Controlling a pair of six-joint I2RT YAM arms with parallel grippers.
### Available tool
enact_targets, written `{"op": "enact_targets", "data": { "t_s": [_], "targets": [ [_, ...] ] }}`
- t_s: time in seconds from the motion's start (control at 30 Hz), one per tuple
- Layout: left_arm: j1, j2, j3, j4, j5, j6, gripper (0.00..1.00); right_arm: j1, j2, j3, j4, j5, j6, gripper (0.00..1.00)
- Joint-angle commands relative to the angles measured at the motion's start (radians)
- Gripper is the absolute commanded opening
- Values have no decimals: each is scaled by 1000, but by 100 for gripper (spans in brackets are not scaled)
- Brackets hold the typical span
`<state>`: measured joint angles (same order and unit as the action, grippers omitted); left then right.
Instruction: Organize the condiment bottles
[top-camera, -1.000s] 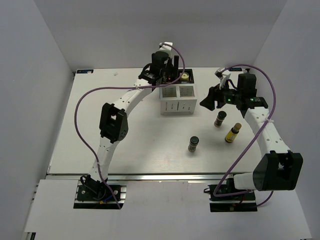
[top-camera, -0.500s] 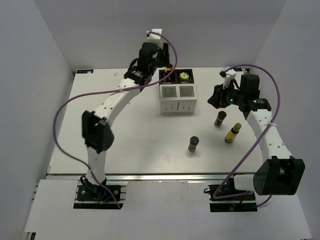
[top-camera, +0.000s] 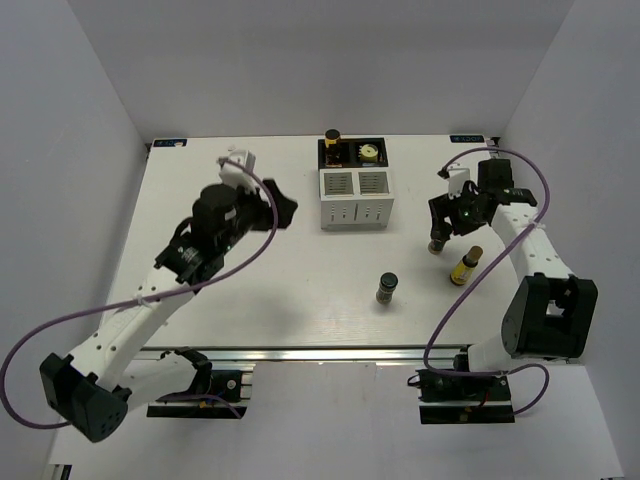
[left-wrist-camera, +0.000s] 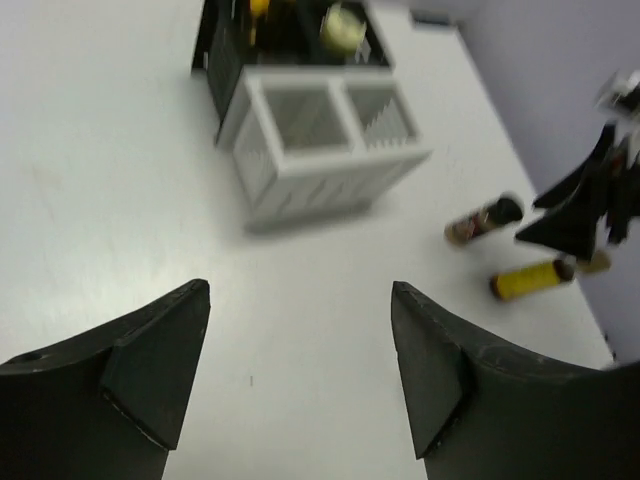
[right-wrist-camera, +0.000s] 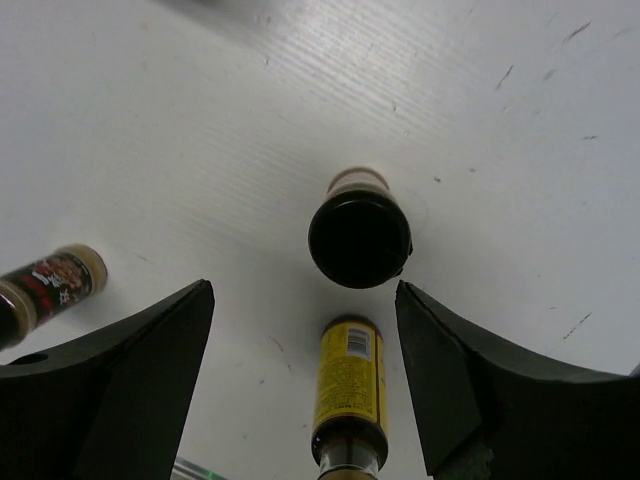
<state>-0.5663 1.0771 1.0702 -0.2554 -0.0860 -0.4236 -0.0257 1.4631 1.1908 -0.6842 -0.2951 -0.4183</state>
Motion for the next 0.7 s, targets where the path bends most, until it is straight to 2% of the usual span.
{"op": "enact_targets", "data": {
  "t_s": [0.0, 0.17, 0.37, 0.47, 0.6, 0.67],
  "targets": [
    [-4, -95, -156, -87, 71, -139, 83, 0, 28, 38, -43, 28, -79, 79],
    [-4, -232, -303, -96, 55, -220, 85, 0, 94, 72, -14, 69, -80, 78],
    [-4, -224, -339, -85, 78, -239, 85, 0, 170, 99, 17, 54, -74, 72],
    [-4, -189, -331, -82, 100, -239, 85, 0, 197, 113, 17, 33, -68, 65],
    [-4, -166, -328, -64, 132, -239, 85, 0, 198, 113, 15, 16, -83, 45],
    [-4, -164, -335, -56, 141, -239, 85, 0, 186, 112, 20, 5, -112, 32]
  ]
}}
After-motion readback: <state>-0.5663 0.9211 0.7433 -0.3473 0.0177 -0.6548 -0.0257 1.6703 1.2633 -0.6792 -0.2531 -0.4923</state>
